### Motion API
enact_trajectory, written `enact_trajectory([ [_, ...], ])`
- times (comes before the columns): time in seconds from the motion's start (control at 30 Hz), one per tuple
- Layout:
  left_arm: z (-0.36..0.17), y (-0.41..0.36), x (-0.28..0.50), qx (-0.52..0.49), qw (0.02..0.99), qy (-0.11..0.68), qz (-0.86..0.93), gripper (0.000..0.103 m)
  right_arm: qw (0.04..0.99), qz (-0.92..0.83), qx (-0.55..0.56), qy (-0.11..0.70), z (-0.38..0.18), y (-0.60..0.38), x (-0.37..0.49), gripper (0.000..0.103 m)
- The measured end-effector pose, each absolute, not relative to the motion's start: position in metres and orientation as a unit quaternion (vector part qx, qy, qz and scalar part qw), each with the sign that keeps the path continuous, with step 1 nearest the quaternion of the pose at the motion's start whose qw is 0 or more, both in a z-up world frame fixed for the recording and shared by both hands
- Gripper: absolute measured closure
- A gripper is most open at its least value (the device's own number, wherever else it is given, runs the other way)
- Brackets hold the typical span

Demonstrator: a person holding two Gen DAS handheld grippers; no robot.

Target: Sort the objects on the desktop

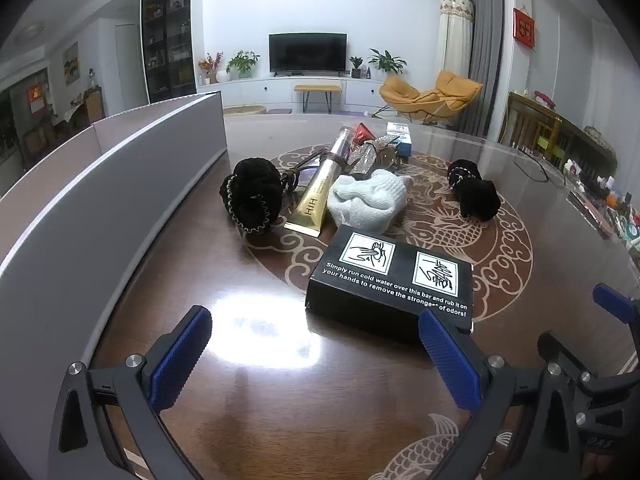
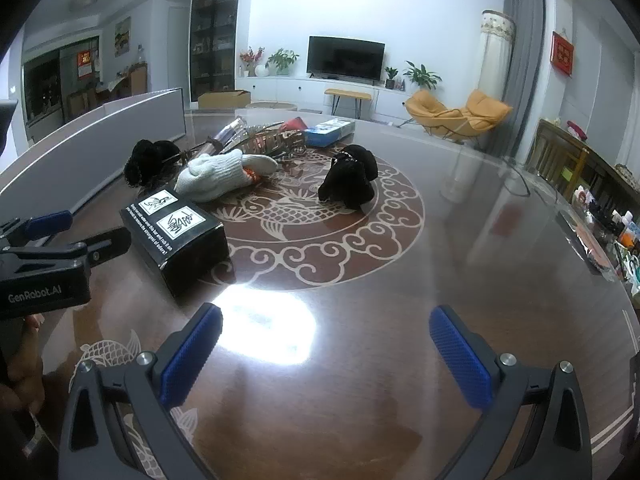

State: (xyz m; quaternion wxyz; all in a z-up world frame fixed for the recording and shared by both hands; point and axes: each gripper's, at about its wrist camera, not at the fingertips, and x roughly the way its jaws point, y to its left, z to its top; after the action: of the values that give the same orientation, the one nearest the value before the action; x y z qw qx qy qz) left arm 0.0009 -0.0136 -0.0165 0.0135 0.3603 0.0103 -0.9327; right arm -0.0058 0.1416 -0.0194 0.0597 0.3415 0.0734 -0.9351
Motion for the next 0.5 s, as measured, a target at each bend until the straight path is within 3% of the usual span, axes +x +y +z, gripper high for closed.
enact_trajectory([
  [0.5,-0.0176,-0.0081,0.0003,0.360,0.015,-0.011,-0.933,0.000,0.055,-0.936,0.341,0.065,-0.0194,0.1439,-0.0061,0.000],
])
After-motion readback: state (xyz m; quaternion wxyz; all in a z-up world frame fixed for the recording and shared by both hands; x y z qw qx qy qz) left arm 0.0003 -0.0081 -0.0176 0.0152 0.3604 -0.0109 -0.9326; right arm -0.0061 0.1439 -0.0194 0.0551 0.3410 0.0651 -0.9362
